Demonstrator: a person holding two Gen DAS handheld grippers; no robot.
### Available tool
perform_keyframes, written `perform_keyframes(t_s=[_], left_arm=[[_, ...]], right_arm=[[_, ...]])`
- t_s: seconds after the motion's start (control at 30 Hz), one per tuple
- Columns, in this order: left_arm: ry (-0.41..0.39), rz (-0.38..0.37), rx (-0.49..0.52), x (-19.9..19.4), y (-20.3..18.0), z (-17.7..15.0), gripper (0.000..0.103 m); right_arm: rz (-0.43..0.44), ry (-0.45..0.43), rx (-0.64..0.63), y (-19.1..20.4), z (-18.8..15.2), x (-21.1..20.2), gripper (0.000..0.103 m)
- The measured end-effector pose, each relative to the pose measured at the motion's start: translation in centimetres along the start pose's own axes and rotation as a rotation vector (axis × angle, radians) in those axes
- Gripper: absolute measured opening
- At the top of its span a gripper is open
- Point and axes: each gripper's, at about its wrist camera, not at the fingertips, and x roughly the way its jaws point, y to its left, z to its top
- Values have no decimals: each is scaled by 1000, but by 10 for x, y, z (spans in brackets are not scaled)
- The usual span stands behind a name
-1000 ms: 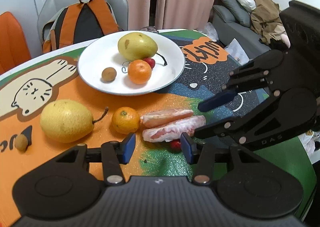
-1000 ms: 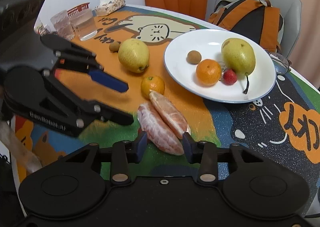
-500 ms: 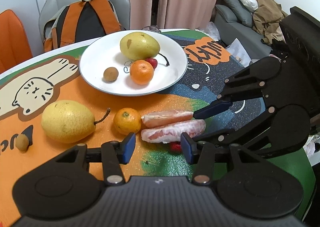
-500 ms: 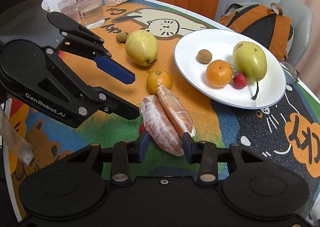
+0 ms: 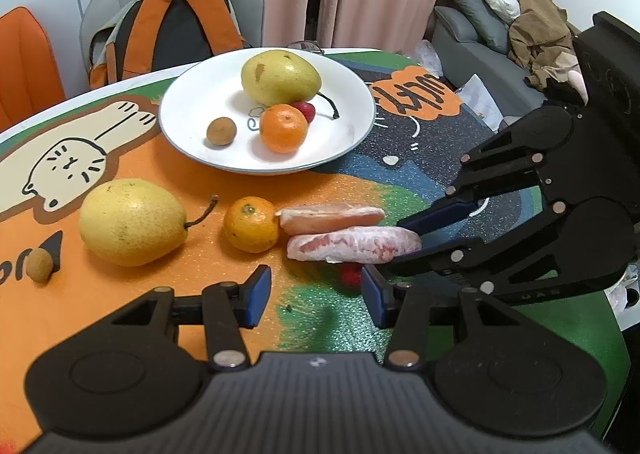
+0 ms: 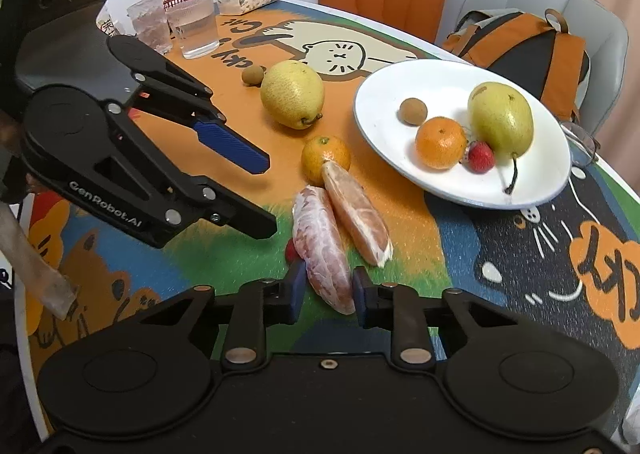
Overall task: Organize fruits
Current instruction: 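Close the right gripper on the pomelo segment while the left gripper closes on the red fruit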
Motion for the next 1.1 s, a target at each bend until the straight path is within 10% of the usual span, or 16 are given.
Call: perform_keyframes(t_s=[1.1], left_arm=[[27, 14, 100, 42, -38, -1, 42]], right_arm=[[11, 21, 50, -21, -24, -22, 26]])
